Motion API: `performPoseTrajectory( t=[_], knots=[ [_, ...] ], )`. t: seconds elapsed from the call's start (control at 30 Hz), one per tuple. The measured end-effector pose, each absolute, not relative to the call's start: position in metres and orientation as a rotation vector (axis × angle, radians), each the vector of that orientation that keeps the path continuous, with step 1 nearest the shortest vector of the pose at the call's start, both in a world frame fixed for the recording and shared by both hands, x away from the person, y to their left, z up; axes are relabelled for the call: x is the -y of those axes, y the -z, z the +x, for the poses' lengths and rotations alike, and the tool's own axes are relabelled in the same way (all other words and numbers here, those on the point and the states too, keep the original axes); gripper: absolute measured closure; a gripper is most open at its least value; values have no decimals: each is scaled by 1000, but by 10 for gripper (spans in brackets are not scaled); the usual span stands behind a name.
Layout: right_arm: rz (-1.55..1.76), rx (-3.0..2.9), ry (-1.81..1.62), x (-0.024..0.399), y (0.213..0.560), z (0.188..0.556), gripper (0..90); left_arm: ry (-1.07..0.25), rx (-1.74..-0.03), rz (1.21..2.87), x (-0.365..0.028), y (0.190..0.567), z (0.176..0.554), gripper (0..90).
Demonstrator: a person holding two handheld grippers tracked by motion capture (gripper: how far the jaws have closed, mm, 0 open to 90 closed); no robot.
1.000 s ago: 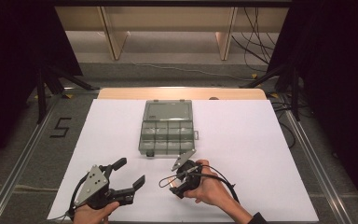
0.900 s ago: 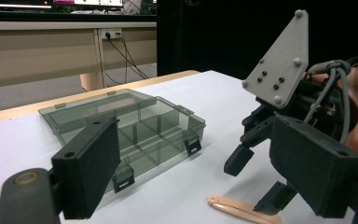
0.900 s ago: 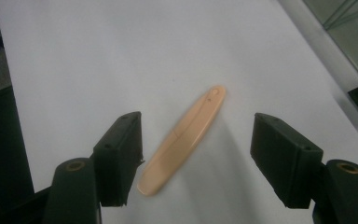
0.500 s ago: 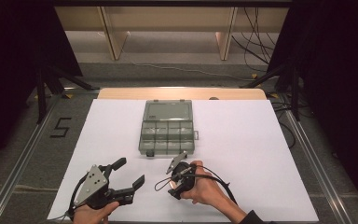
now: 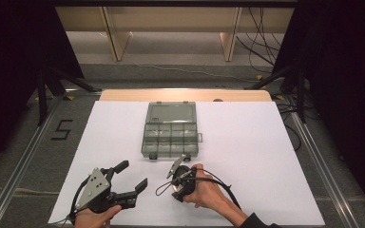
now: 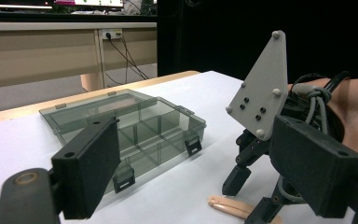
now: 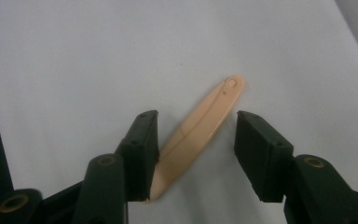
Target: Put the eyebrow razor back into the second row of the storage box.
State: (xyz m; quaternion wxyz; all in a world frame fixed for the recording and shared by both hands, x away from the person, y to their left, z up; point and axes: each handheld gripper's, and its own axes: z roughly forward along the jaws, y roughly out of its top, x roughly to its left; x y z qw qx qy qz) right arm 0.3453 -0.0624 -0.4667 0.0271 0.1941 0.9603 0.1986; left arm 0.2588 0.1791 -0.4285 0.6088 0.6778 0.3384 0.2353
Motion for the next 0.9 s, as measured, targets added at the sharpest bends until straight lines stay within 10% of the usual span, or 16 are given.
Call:
performPoseTrajectory(
  t=[0.9],
  knots=[
    [494, -2983, -536, 60, 464, 350, 742, -544, -779, 1570, -179, 429, 259, 160]
  ],
)
